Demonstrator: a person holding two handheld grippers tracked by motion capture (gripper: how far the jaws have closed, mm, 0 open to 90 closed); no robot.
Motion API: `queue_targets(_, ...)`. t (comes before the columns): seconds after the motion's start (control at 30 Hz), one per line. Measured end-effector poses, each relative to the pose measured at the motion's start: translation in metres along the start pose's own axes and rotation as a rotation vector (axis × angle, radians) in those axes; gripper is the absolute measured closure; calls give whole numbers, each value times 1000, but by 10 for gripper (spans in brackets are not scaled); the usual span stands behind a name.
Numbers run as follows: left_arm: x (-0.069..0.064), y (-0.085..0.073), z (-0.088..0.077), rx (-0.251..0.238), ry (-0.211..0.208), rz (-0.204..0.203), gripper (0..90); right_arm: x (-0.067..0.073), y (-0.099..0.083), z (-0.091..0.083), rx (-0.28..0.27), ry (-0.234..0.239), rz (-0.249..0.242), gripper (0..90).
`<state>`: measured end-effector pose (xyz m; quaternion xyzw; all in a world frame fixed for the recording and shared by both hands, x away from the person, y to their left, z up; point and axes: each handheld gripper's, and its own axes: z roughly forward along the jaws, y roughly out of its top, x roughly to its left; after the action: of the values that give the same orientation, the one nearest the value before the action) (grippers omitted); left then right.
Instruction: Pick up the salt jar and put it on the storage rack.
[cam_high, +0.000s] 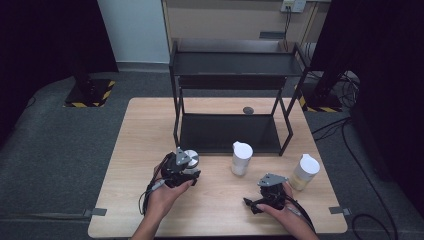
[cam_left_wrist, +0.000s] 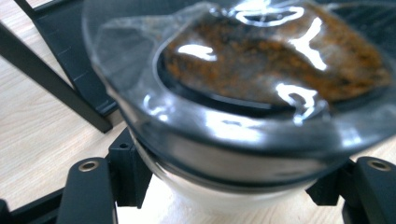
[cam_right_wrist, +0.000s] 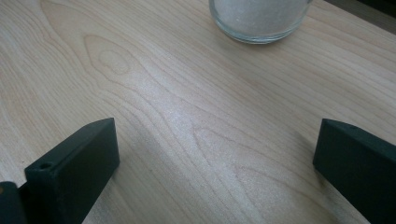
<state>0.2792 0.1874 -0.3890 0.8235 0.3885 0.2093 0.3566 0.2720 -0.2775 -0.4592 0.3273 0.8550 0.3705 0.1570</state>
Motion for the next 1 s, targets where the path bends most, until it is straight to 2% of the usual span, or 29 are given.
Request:
queue_targets(0.13,-2,6,7,6,-2,13,301,0,0,0,0,0,0,9)
queue_targets(0.63,0,26,30,4,11,11,301,0,0,0,0,0,0,9)
queue_targets(1.0,2,37,37,7,20,12,301,0,0,0,0,0,0,9)
